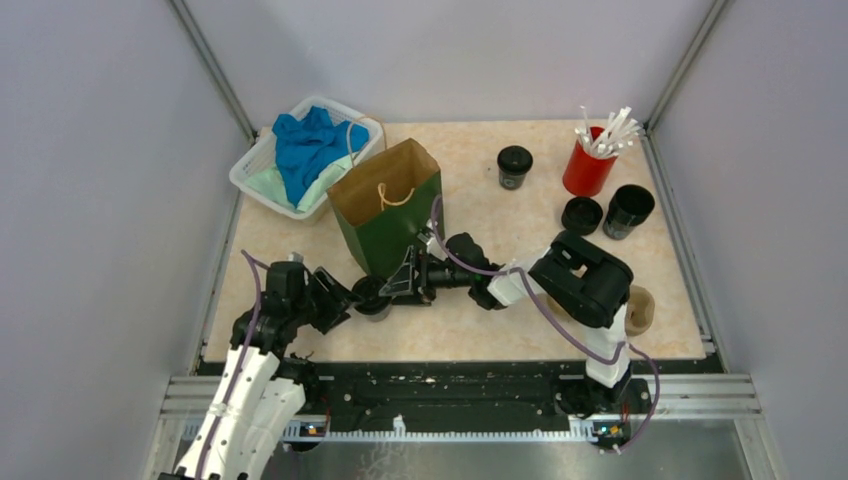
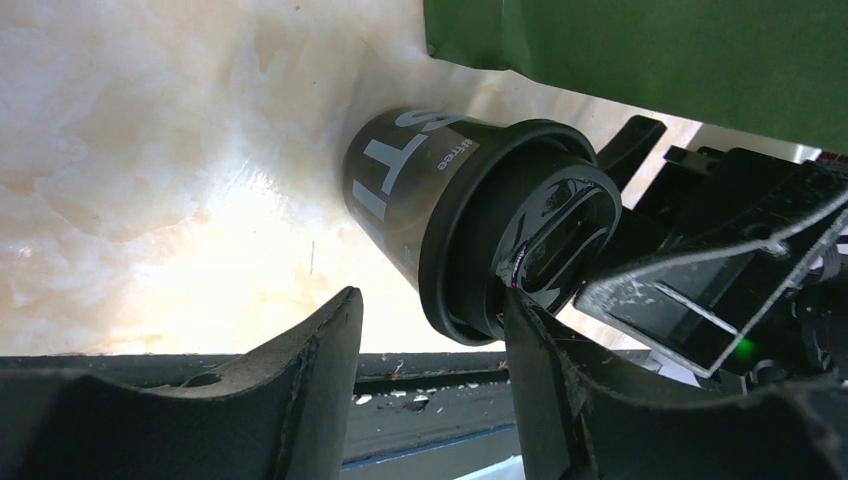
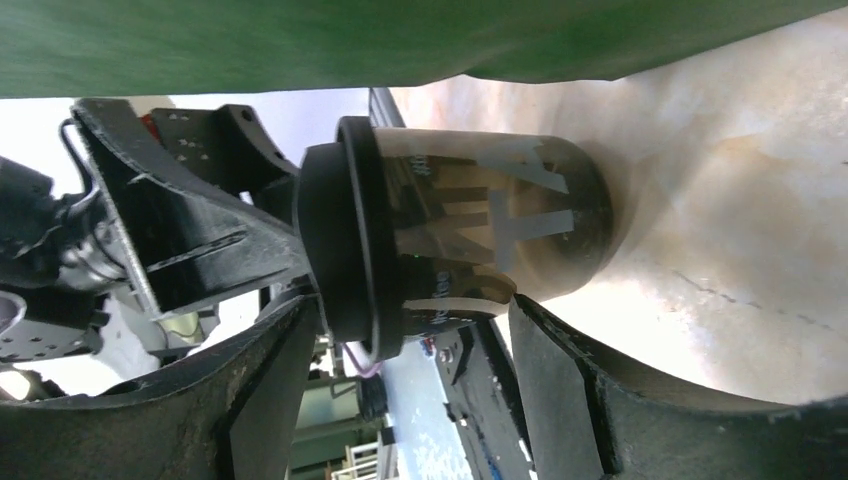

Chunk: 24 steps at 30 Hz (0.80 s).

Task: Pack the takeout coffee
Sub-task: Adjust the coffee cup at the center of the board.

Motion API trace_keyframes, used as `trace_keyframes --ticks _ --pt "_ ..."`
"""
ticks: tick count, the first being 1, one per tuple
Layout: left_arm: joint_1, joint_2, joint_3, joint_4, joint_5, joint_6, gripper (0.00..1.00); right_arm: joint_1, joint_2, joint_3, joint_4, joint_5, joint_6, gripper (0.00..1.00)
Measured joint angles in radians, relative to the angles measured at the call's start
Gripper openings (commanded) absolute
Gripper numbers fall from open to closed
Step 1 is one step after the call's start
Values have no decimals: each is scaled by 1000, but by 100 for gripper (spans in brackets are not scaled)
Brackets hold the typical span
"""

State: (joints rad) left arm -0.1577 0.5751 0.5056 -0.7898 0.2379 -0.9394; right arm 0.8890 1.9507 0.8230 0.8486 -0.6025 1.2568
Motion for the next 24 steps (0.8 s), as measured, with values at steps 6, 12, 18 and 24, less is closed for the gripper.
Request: trace_keyframes --ticks 6,12,18,24 --pt "0 43 -3 34 13 -5 55 2 20 16 -28 24 -10 62" --pt "6 125 10 76 46 -38 52 1 6 18 -60 74 -16 62" --pt "10 205 -5 167 80 -98 54 -8 -28 14 -114 145 -30 62" --pt "13 227 -74 333 137 -166 50 -27 -48 -13 -108 187 -33 62"
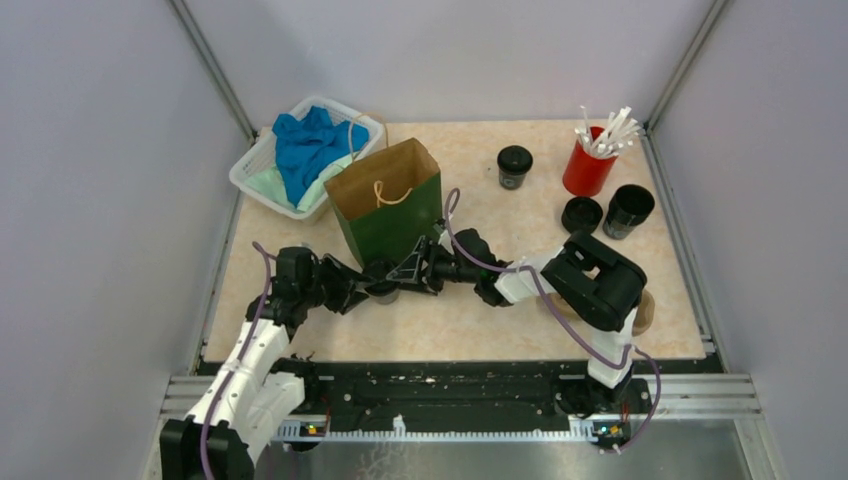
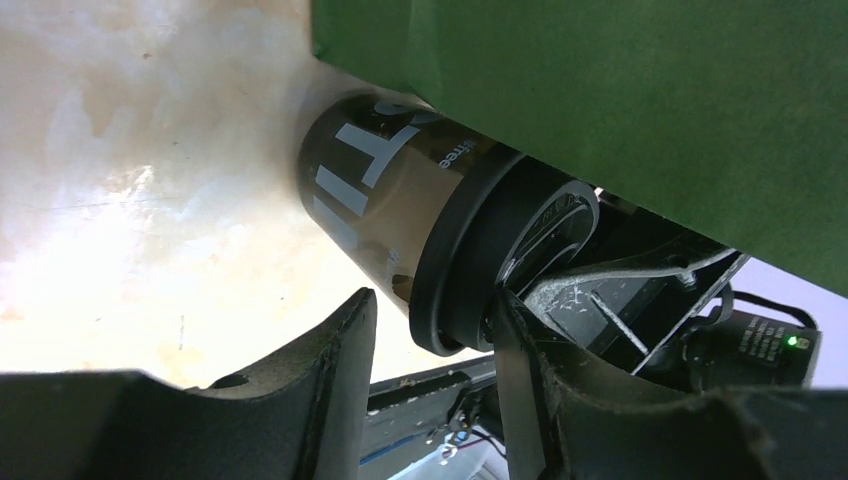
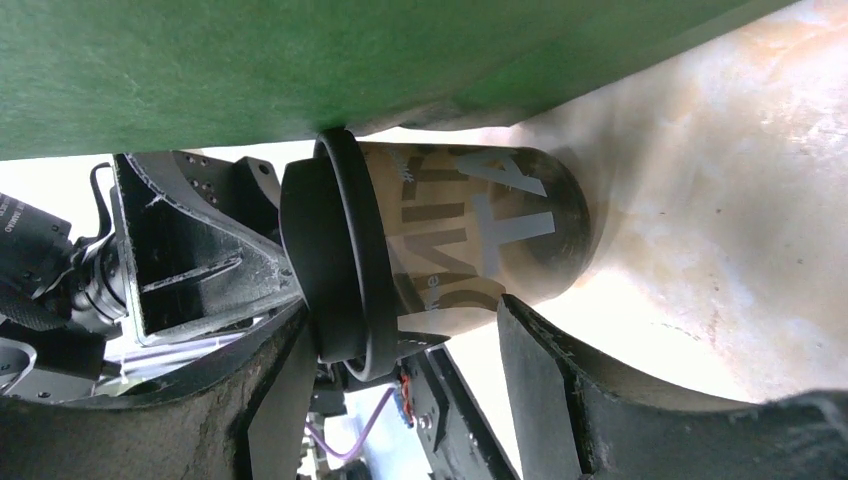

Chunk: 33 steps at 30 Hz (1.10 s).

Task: Pack the takeout coffee
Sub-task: Adjust the coffee cup at the center of the board.

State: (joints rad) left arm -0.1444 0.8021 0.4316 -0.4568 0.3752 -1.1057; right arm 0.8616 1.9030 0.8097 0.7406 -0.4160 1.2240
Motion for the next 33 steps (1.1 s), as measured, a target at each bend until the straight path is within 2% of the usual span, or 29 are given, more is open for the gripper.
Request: trace_keyframes --ticks 11,15,19,21,22,25,28,30,33 --pt "-3 52 -22 95 26 -82 54 -12 -10 -63 80 54 37 62" --pt "-3 35 -43 111 31 -102 60 -14 -30 -61 44 61 24 62" --pt "-3 11 -73 130 51 -116 57 -21 -66 -54 -31 66 -4 62" --pt "-7 12 -71 140 64 -104 63 -33 -85 -53 -69 55 -21 62" --pt "-8 15 -64 138 66 -89 70 -41 -91 -49 -89 43 -32 62" --pt "-9 58 -12 77 56 -2 84 -61 -95 -24 -138 1 -64 62" --pt "-9 72 19 35 56 84 93 -74 -95 -23 -148 -35 -74 62" --pt "-9 62 19 32 67 123 98 -83 -95 -23 -153 -62 -79 62" --pt "-9 40 6 55 101 163 99 -100 -95 -23 -158 -87 -79 62"
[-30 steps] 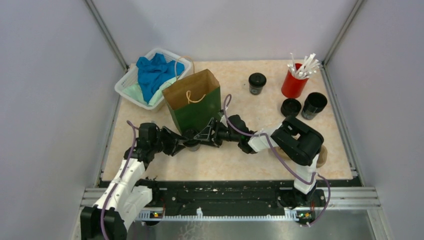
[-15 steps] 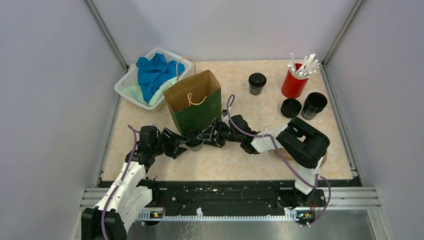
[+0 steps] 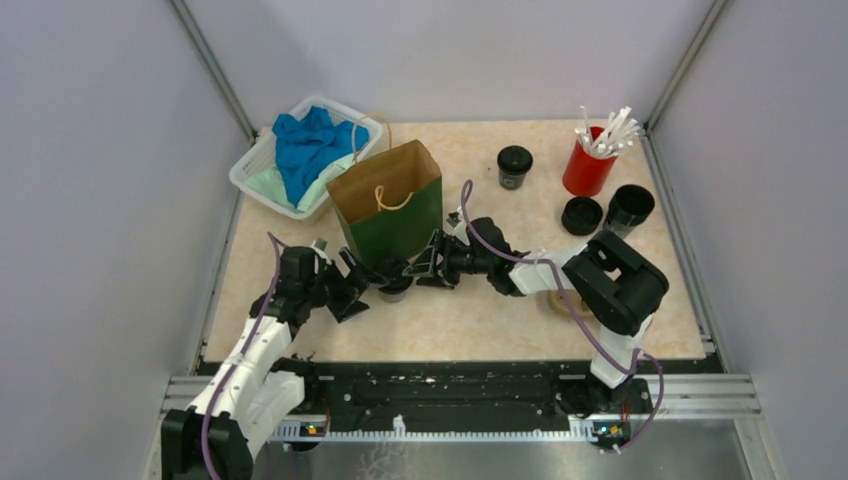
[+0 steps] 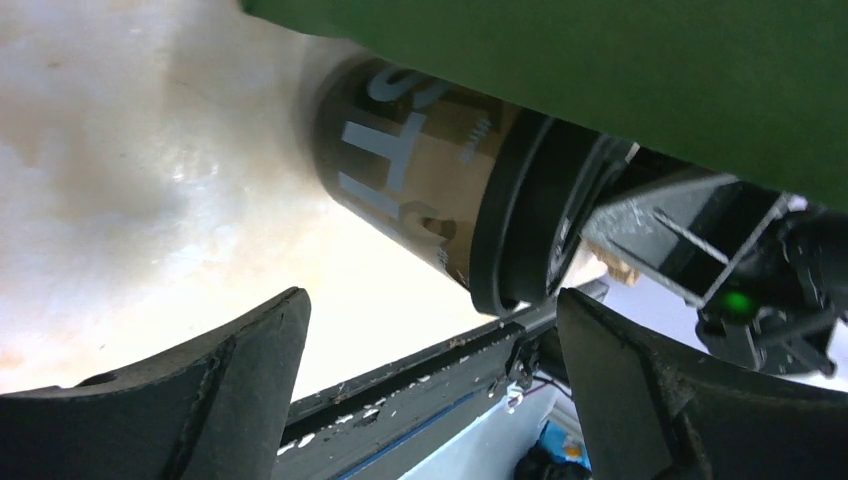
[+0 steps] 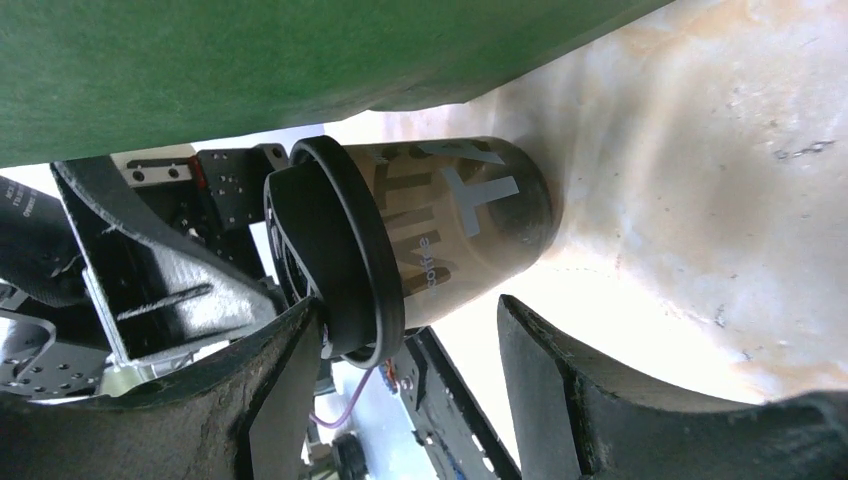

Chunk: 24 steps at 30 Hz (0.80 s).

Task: Pack the takeout coffee
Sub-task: Adjust the coffee cup at the center of the board.

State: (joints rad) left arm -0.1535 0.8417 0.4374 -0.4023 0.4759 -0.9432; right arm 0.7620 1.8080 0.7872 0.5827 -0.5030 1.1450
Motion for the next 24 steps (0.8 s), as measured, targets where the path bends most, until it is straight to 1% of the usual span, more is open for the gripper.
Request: trace_keyframes --ticks 4,6,8,10,11,14,17,21,24 --pt "0 -15 -35 93 76 17 98 -23 0 5 -18 -25 -6 62" --pt "2 -9 -41 138 115 27 92 -27 3 21 -32 -32 -13 63" --pt "8 3 -41 180 146 37 79 -27 13 40 -44 -39 -21 63" --pt "27 20 -41 209 175 48 64 -27 24 56 -52 -48 -26 63" --pt "45 27 -43 222 193 54 61 -27 27 63 -55 -50 -28 63" --pt "101 10 -60 225 219 55 58 -27 30 77 -75 -55 -38 63" --pt "136 -56 -77 188 219 51 58 -27 30 79 -79 -58 -46 62" --pt "141 -128 -122 197 234 20 56 -27 30 79 -83 -65 -51 62" --pt "141 -108 -159 219 257 -2 52 -27 30 79 -84 -68 -53 62"
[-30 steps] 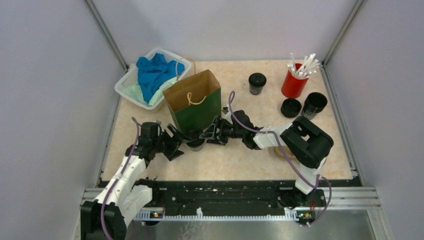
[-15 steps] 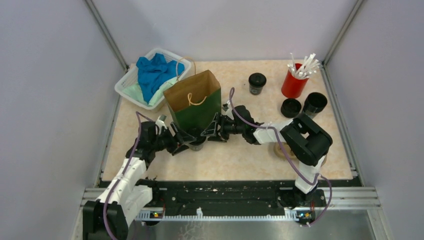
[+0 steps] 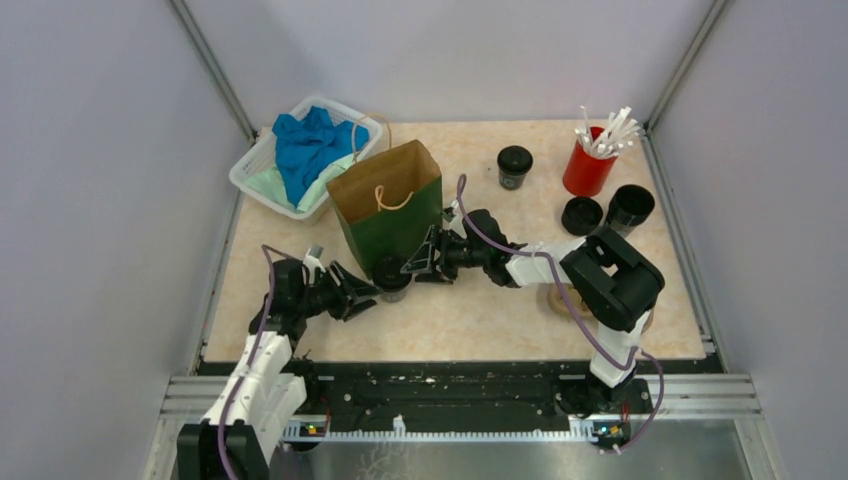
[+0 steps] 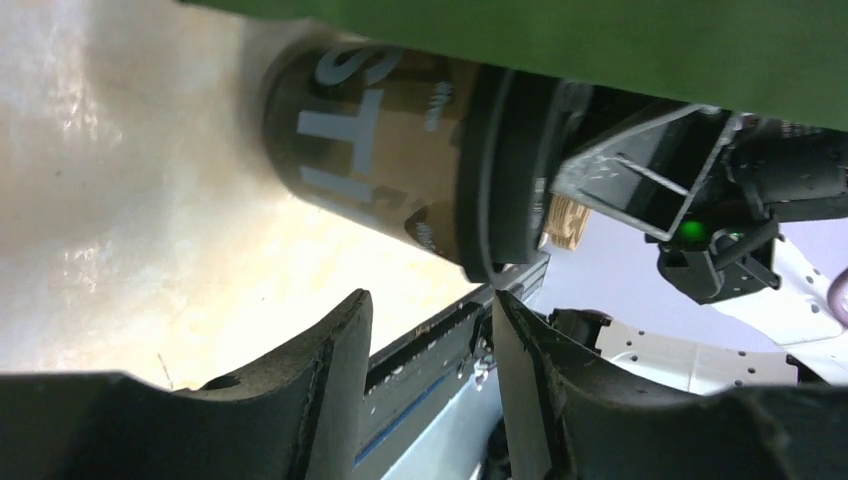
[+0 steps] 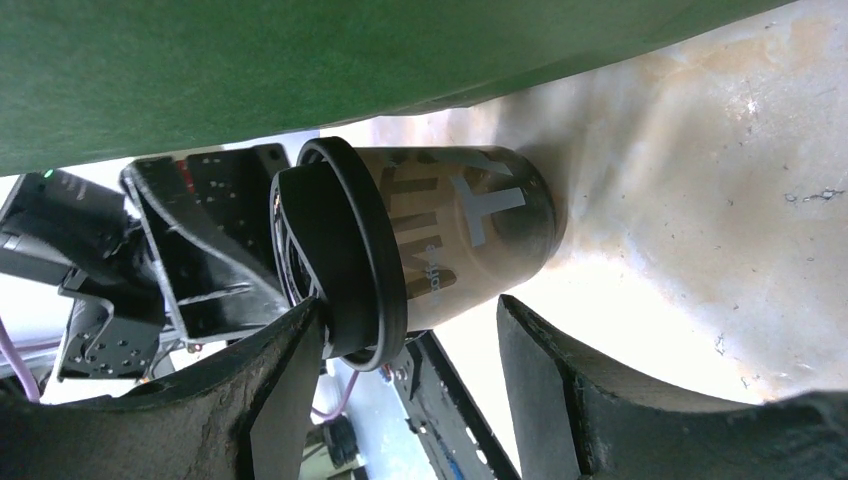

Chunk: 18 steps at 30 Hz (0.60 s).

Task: Pack the takeout coffee
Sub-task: Adjust the coffee cup at the center of the board.

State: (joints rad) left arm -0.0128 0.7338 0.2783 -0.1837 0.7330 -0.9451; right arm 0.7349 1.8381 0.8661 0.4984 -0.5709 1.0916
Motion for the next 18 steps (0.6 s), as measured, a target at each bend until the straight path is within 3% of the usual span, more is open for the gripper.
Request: trace_keyframes --ticks 8,18 --pt "0 111 -10 41 49 -12 59 0 0 0 -3 -8 0 61" --pt "0 21 -10 26 39 -26 58 0 3 1 -6 -25 -8 60"
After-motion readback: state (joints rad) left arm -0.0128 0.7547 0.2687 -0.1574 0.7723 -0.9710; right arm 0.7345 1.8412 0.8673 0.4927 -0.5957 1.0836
